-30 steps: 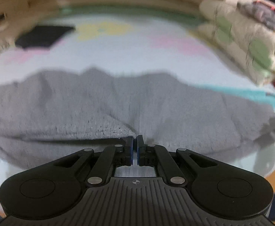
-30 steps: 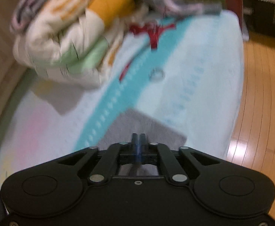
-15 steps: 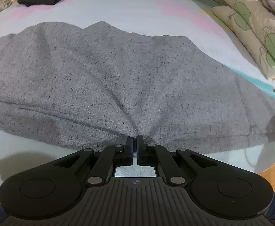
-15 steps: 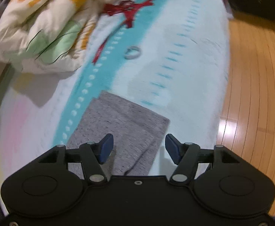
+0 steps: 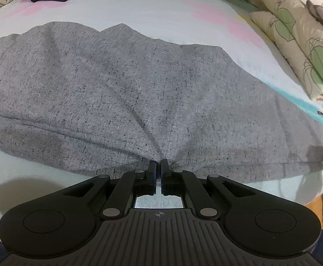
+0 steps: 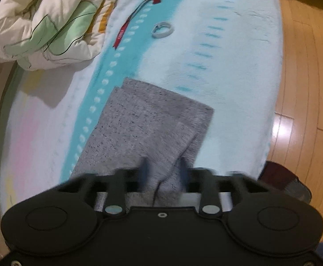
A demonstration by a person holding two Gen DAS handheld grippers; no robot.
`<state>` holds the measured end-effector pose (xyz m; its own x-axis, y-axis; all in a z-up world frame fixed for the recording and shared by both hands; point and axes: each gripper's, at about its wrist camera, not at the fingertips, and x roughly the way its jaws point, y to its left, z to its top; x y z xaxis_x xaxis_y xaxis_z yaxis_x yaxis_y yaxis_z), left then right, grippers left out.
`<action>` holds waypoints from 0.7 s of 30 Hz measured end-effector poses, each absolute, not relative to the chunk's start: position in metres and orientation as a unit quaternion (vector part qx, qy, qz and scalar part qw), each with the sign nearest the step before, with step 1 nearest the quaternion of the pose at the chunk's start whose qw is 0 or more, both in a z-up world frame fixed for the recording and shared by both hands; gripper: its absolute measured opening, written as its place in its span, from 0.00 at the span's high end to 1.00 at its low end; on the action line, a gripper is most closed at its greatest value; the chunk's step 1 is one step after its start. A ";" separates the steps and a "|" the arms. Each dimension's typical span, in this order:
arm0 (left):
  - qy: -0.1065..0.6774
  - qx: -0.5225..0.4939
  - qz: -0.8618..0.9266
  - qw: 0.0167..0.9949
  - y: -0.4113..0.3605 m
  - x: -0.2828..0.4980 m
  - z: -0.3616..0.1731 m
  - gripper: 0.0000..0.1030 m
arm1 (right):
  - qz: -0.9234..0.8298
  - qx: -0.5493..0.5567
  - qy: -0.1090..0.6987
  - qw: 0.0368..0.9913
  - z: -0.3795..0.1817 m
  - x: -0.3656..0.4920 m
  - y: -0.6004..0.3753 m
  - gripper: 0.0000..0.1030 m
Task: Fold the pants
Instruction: 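Open the right tool, then the left tool, releasing the folded pants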
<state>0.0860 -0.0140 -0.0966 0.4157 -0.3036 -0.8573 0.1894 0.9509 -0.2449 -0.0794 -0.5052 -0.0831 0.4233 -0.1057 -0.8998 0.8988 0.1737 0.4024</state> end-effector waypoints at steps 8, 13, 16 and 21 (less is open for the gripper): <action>0.420 -0.045 -0.168 0.891 -0.011 0.067 -0.053 0.97 | -0.351 0.467 0.295 0.756 -0.032 -0.076 -0.500 0.88; 0.472 -0.052 -0.173 0.863 -0.009 0.069 -0.068 0.97 | -0.370 0.456 0.271 0.763 -0.013 -0.092 -0.501 0.88; 0.536 -0.057 -0.152 0.828 -0.008 0.079 -0.094 0.97 | -0.398 0.463 0.363 0.704 -0.052 -0.086 -0.510 0.88; 0.529 -0.064 -0.151 0.833 -0.003 0.078 -0.087 0.96 | -0.418 0.423 0.432 0.678 -0.077 -0.071 -0.506 0.79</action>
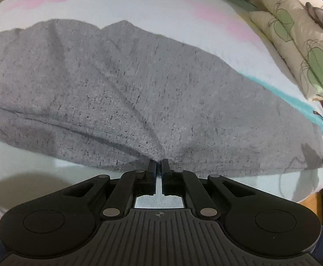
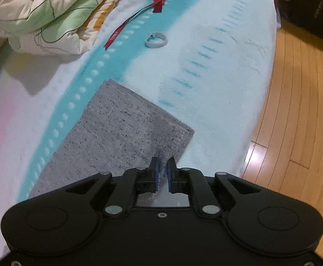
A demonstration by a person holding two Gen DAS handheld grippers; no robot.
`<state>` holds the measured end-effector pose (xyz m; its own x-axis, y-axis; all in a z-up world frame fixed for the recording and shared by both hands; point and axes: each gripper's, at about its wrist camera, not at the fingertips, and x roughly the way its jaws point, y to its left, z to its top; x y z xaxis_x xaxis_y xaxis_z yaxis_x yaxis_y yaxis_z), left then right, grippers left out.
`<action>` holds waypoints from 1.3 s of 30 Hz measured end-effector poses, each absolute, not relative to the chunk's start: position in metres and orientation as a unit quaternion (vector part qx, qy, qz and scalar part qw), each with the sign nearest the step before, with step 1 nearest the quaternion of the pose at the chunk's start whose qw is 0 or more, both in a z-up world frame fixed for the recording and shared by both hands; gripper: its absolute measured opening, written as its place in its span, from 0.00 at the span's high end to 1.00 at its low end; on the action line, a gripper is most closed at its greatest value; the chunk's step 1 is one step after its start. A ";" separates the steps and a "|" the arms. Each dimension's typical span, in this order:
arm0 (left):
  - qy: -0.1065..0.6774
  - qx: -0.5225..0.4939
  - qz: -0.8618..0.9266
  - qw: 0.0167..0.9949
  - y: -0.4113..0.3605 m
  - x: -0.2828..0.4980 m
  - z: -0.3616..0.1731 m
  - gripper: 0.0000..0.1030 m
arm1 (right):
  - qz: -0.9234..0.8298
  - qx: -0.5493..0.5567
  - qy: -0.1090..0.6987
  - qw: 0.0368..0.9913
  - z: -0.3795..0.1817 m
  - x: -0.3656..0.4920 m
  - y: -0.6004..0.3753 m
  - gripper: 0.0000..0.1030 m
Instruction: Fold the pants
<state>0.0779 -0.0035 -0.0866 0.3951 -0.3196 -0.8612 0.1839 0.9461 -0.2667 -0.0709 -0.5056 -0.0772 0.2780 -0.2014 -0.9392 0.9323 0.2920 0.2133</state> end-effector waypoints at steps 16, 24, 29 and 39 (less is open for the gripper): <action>0.461 -0.037 -0.111 0.880 0.038 0.072 -0.039 0.74 | -0.335 0.354 0.365 0.793 -0.009 -0.009 -0.422 0.38; 0.487 -0.099 -0.026 0.867 0.116 0.131 -0.025 0.70 | -0.121 0.241 0.408 0.872 -0.004 0.056 -0.286 0.39; 0.502 -0.133 0.021 0.854 0.156 0.155 -0.036 0.70 | -0.009 0.173 0.427 0.887 -0.012 0.068 -0.201 0.39; 0.493 -0.177 0.083 0.848 0.206 0.162 -0.057 0.70 | 0.150 0.021 0.391 0.908 -0.020 0.047 -0.079 0.40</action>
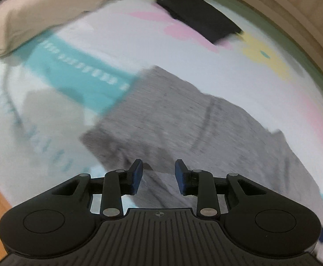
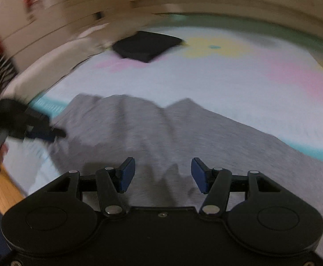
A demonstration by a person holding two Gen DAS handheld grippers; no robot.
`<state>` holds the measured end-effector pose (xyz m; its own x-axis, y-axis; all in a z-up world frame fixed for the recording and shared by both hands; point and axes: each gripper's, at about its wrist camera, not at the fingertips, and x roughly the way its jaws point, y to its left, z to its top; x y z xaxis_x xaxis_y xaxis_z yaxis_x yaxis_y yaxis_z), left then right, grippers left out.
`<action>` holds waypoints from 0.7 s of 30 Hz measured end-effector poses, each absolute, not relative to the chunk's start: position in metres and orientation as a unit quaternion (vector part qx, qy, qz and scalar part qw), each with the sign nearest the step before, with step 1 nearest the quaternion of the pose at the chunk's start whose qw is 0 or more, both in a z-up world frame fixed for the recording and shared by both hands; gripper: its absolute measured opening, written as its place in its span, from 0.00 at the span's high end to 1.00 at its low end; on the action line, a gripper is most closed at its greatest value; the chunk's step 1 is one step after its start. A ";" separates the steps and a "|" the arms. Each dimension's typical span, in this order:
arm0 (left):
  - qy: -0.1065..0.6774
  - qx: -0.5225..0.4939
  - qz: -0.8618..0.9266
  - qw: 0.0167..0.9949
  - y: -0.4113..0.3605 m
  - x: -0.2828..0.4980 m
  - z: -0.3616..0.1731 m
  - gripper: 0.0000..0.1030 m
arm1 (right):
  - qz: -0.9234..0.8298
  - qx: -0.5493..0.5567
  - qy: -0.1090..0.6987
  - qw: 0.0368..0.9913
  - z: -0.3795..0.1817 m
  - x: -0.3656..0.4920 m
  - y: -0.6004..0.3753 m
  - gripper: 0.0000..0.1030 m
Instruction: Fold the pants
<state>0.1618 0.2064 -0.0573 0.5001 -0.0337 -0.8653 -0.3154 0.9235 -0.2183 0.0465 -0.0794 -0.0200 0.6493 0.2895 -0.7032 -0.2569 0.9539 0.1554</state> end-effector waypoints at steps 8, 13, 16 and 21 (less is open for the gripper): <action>0.499 -0.182 0.086 0.843 0.212 0.179 -0.073 0.55 | 0.195 -0.089 0.361 0.907 -0.038 0.037 -0.025 0.39; 0.494 -0.202 0.092 0.841 0.215 0.185 -0.077 0.52 | 0.201 -0.130 0.340 0.910 -0.052 0.031 -0.006 0.38; 0.489 -0.213 0.098 0.840 0.215 0.188 -0.081 0.60 | 0.209 -0.165 0.327 0.907 -0.059 0.026 0.004 0.38; 0.468 -0.192 0.114 0.855 0.208 0.184 -0.070 0.93 | 0.203 -0.189 0.336 0.900 -0.073 0.032 0.012 0.69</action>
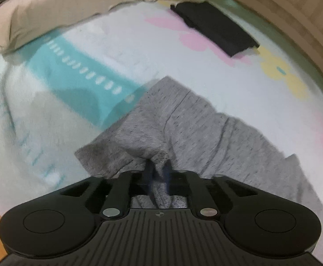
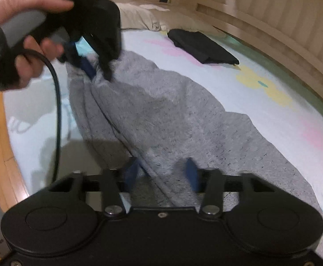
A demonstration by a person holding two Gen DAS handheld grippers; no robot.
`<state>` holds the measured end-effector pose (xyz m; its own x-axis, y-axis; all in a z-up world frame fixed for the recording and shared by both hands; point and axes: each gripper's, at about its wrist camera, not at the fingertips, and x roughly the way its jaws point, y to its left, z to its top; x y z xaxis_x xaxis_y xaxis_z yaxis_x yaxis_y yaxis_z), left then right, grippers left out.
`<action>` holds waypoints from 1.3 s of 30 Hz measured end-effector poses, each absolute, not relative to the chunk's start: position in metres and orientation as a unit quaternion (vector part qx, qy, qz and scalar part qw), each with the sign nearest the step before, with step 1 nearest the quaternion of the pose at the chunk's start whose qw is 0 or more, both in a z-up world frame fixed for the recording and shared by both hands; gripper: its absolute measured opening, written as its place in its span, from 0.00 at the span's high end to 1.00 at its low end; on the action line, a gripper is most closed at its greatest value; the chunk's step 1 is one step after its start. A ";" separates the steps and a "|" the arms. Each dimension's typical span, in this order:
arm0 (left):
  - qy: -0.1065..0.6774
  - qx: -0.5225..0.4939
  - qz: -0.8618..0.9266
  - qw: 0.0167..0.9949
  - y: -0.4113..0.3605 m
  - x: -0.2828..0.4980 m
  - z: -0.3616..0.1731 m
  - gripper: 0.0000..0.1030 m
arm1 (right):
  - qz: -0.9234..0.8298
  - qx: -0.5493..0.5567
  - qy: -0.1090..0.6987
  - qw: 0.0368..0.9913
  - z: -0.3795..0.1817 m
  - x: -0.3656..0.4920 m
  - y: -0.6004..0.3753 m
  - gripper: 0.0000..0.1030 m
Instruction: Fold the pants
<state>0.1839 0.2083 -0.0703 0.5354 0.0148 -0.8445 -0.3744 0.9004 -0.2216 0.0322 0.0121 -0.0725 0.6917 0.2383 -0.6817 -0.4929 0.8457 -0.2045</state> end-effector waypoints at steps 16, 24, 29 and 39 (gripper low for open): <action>0.493 -0.188 0.145 0.837 0.221 0.147 -0.052 0.94 | 0.231 -0.140 0.401 0.876 -0.062 0.037 0.010 0.88; 0.473 -0.252 0.201 0.820 0.242 0.123 -0.045 0.79 | 0.226 -0.157 0.390 0.879 -0.066 0.031 0.018 0.74; 0.409 -0.191 0.248 0.857 0.232 0.111 -0.015 0.79 | 0.226 -0.083 0.382 0.892 -0.043 0.023 -0.007 0.39; 0.444 -0.070 0.038 0.892 0.135 0.163 -0.021 0.78 | 0.141 0.006 0.378 0.915 -0.033 0.046 -0.063 0.47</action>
<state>0.1626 0.1354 -0.0208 0.6029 0.0051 -0.7978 -0.1291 0.9874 -0.0913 0.0459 -0.0635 -0.0334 0.6749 0.2616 -0.6900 -0.2532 0.9604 0.1164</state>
